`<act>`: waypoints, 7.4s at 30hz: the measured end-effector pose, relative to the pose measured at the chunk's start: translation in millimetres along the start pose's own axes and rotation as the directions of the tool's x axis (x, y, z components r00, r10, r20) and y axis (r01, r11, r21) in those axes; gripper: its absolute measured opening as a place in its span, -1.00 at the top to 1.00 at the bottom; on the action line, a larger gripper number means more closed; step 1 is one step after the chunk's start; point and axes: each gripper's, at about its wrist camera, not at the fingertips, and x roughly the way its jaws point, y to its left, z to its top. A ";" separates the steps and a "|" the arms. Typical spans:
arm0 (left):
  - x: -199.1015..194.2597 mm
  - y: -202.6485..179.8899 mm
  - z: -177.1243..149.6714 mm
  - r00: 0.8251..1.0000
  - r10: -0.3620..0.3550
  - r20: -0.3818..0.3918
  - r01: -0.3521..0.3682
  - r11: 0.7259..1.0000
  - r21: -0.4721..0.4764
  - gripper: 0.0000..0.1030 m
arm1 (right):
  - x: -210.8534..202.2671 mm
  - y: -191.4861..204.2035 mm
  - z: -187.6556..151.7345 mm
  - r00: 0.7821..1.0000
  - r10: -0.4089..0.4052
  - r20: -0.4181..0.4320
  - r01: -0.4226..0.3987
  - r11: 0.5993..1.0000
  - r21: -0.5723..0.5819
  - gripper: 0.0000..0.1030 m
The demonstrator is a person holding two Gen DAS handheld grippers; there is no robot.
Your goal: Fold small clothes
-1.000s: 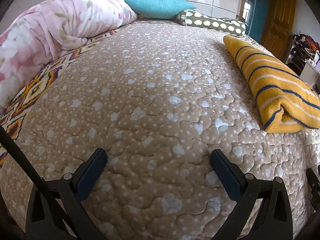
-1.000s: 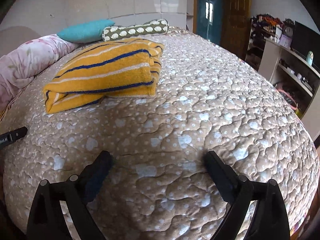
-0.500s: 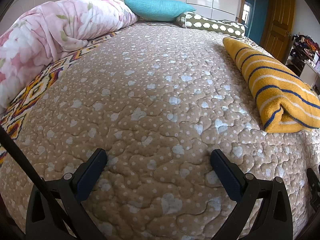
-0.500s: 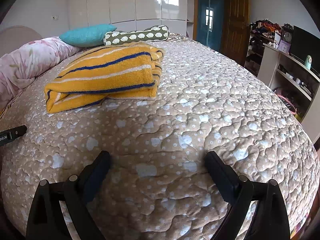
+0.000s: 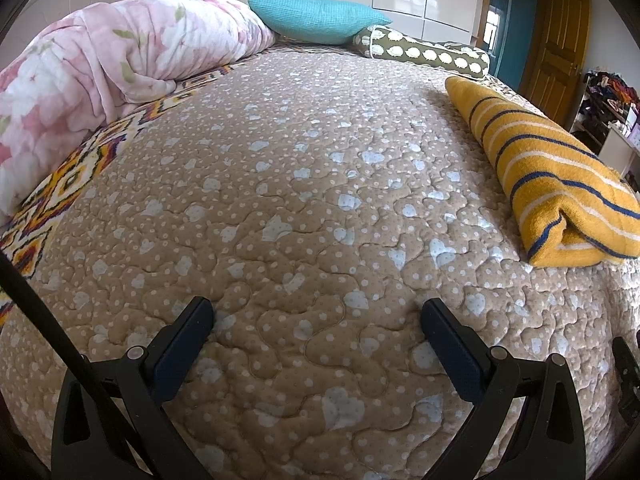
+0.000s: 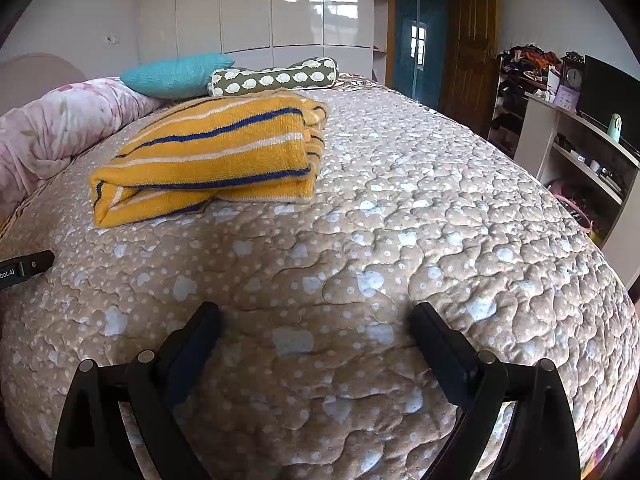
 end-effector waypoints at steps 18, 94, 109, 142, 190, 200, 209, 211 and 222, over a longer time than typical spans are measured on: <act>-0.7 2.3 -0.4 1.000 0.000 0.005 0.000 1.000 0.001 -1.00 | -1.0 1.2 -0.5 1.000 0.014 0.001 -0.014 1.000 0.006 -0.92; 0.4 3.7 -0.4 0.998 -0.040 0.052 0.042 0.999 -0.034 -1.00 | 25.4 40.3 126.1 0.957 0.282 -0.072 -0.281 0.959 0.024 -0.49; -0.3 -1.8 -3.2 0.999 0.014 0.042 -0.013 1.000 -0.010 -1.00 | 31.5 7.0 58.8 0.979 0.190 -0.072 -0.184 0.980 0.080 -0.56; -3.9 -8.4 -4.8 0.997 0.056 0.058 -0.057 0.998 0.011 -1.00 | 33.6 21.0 54.0 0.985 0.153 -0.078 -0.153 0.988 0.006 -0.76; -198.7 5.2 15.0 0.774 0.021 0.633 -0.052 0.998 0.030 -1.00 | -32.0 55.3 66.1 0.997 0.043 0.056 -0.037 0.993 -0.108 -0.77; -182.0 -19.9 2.8 0.832 -0.066 0.551 -0.007 0.992 0.128 -1.00 | -35.8 49.5 60.8 0.999 0.025 0.046 -0.021 0.997 -0.077 -0.77; -163.6 -40.0 -12.9 0.891 -0.073 0.449 0.005 0.989 0.151 -1.00 | -31.1 51.1 58.6 0.999 0.028 0.030 -0.025 0.996 -0.087 -0.77; -159.6 -42.4 -15.2 0.899 -0.062 0.433 -0.005 0.988 0.153 -1.00 | -30.7 51.4 58.0 0.999 0.027 0.029 -0.024 0.996 -0.085 -0.77; -131.3 -51.2 -23.9 0.940 0.005 0.340 -0.078 0.977 0.199 -1.00 | -26.7 48.1 51.4 1.000 0.022 0.011 -0.021 0.997 -0.070 -0.77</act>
